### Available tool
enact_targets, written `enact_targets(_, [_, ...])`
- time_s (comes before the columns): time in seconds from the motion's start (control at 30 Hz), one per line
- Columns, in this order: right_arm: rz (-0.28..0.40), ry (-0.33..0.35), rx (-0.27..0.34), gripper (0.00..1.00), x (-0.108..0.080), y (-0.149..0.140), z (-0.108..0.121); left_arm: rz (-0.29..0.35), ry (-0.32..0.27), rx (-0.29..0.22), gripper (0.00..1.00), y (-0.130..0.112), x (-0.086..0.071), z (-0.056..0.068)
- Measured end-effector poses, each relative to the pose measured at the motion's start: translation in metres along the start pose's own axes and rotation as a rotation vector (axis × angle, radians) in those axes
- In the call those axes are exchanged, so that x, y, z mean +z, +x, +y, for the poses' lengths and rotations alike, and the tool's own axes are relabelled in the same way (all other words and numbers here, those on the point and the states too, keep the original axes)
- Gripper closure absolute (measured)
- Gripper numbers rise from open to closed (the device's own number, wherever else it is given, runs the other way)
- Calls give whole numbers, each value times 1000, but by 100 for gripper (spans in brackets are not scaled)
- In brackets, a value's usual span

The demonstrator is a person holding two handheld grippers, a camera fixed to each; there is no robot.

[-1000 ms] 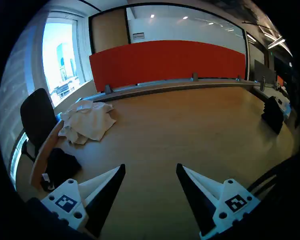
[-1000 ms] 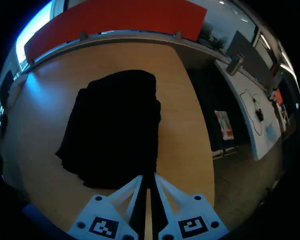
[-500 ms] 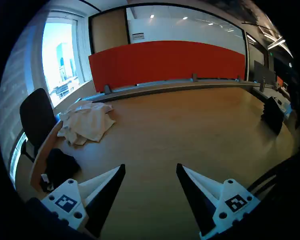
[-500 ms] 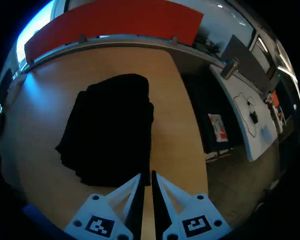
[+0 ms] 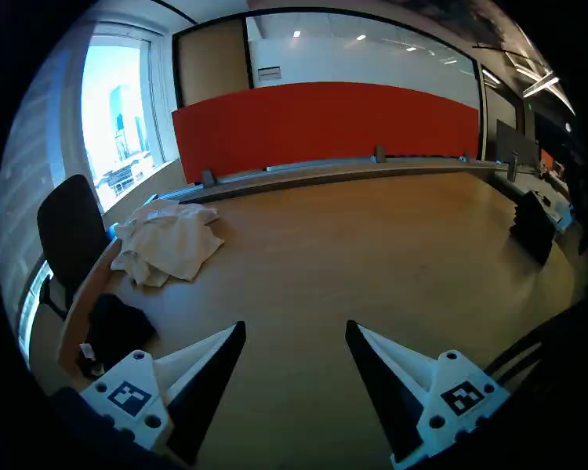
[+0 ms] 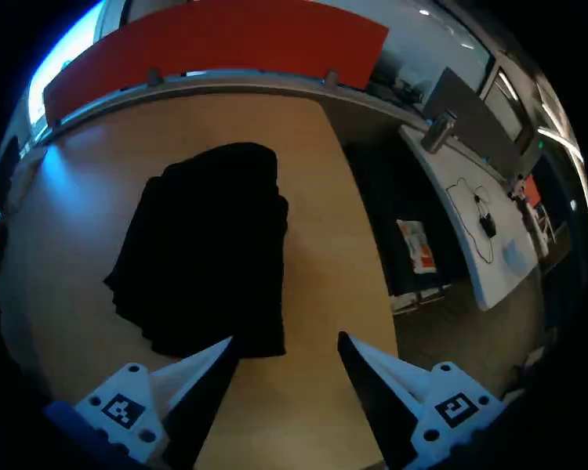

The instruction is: Fold towel

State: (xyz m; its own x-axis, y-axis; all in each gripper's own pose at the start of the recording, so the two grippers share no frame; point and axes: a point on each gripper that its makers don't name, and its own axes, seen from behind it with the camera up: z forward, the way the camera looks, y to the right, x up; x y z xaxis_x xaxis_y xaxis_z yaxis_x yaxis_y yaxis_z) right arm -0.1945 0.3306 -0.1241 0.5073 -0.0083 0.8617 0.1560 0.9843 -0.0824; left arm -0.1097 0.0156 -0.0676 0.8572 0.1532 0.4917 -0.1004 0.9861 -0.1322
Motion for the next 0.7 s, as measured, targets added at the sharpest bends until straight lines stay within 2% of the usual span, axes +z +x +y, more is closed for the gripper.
enact_targets(0.3, [50, 1, 16, 5, -11, 6, -6, 6, -1, -2, 6, 1, -3, -1])
enact_targets(0.7, [207, -20, 64, 5, -36, 33, -13, 15, -3, -10, 6, 4, -4, 2])
